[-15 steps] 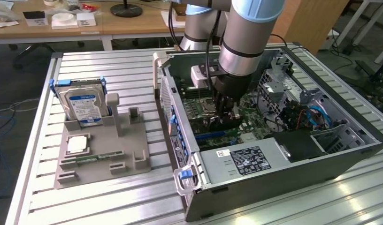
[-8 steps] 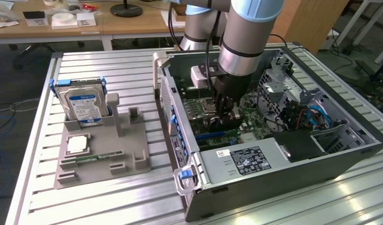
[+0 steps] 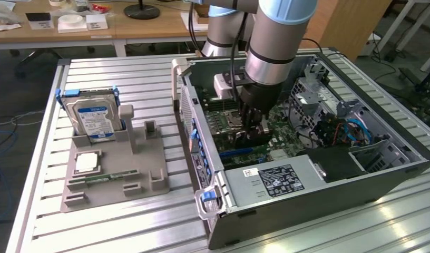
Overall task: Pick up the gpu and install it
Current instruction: 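Insert the gpu into the slot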
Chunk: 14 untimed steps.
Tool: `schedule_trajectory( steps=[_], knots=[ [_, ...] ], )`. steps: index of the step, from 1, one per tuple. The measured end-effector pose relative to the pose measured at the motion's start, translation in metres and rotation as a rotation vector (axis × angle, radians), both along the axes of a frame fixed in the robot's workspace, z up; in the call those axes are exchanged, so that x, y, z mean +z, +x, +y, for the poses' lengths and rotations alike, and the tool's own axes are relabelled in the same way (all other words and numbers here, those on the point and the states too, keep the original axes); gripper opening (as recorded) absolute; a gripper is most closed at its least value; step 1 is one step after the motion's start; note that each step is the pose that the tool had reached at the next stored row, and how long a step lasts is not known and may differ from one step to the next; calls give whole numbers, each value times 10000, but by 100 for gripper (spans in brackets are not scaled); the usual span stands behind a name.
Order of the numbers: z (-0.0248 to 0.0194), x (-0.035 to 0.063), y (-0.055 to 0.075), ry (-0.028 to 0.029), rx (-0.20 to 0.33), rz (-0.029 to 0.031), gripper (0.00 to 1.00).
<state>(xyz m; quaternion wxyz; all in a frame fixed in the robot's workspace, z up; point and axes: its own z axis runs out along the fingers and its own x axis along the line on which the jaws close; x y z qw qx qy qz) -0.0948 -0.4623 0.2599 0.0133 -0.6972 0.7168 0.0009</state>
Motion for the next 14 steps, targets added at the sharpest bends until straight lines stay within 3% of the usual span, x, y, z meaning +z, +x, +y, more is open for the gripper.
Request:
schedule_trajectory(
  steps=[14],
  knots=[
    [2,-21,-11,-18,0,0,26]
  ],
)
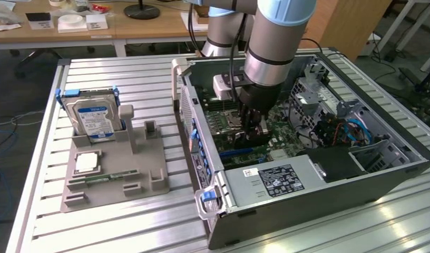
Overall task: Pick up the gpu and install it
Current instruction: 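Insert the gpu into the slot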
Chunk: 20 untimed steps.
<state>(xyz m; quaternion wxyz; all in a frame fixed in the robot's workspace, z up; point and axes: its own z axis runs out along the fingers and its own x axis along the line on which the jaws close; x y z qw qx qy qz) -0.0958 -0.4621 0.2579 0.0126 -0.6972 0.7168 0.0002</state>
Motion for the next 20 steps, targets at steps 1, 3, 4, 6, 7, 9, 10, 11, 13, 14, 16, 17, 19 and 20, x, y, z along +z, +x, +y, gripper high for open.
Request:
schedule_trajectory(
  steps=[1,3,4,6,7,9,10,11,13,14,16,17,19,20],
  knots=[
    [0,0,0,-1,0,0,26],
    [0,0,0,-1,0,0,26],
    [0,-1,-2,-3,0,1,26],
    [1,-7,-7,-1,-1,0,26],
    [1,-12,-6,-2,1,-1,26],
    [1,-24,-7,-9,1,3,26],
    [1,-30,-7,-11,1,3,26],
    [2,-31,-7,-14,0,4,26],
    [2,-37,-7,-12,0,3,26],
    [2,-43,-7,-10,0,2,26],
    [3,-54,-7,-12,0,3,26],
    [4,-56,-7,-14,0,4,26],
    [4,-60,-7,-14,1,3,26],
    [4,-68,-7,-13,0,4,26]
  ],
)
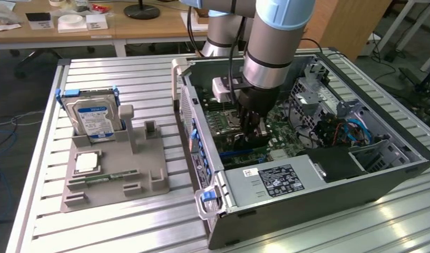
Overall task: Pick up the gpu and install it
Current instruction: 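Insert the gpu into the slot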
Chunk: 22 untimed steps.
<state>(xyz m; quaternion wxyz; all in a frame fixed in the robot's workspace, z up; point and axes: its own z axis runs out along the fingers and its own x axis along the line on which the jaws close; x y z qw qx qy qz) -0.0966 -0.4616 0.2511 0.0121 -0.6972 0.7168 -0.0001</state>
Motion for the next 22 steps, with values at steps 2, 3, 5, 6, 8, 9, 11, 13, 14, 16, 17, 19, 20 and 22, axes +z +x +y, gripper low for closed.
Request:
schedule_trajectory(
  steps=[2,3,5,6,8,9,11,13,14,16,17,19,20,22],
  knots=[
    [1,-13,-1,0,-1,-1,26],
    [1,-13,-1,-1,-1,-1,26],
    [1,-13,-1,-1,-1,0,26],
    [1,-13,-1,-1,-1,0,26],
    [1,-13,-1,0,0,-1,26],
    [1,-13,-1,0,2,-2,26],
    [1,-14,-2,1,1,-2,26],
    [1,-14,-6,1,-2,-4,26],
    [1,-14,-8,1,-1,-3,26],
    [1,-13,-12,0,1,-1,26],
    [1,-13,-13,0,0,-2,26],
    [1,-13,-13,0,0,-1,26],
    [0,-16,-14,0,0,-1,26],
    [0,-20,-15,-1,0,-1,26]
  ],
)
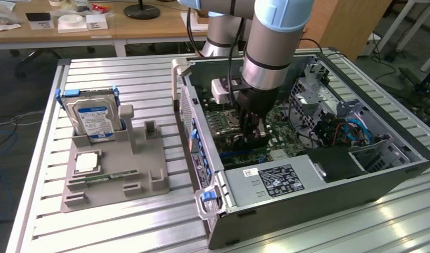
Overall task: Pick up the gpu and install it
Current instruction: 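Insert the gpu into the slot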
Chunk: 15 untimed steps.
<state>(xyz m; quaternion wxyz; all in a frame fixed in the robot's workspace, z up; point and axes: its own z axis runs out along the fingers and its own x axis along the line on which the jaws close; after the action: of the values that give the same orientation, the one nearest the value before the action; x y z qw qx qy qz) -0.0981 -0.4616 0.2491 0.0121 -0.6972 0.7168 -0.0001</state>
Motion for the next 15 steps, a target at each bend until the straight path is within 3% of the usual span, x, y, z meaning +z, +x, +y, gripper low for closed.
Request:
schedule_trajectory(
  steps=[15],
  knots=[
    [1,-34,-3,1,0,0,26]
  ],
)
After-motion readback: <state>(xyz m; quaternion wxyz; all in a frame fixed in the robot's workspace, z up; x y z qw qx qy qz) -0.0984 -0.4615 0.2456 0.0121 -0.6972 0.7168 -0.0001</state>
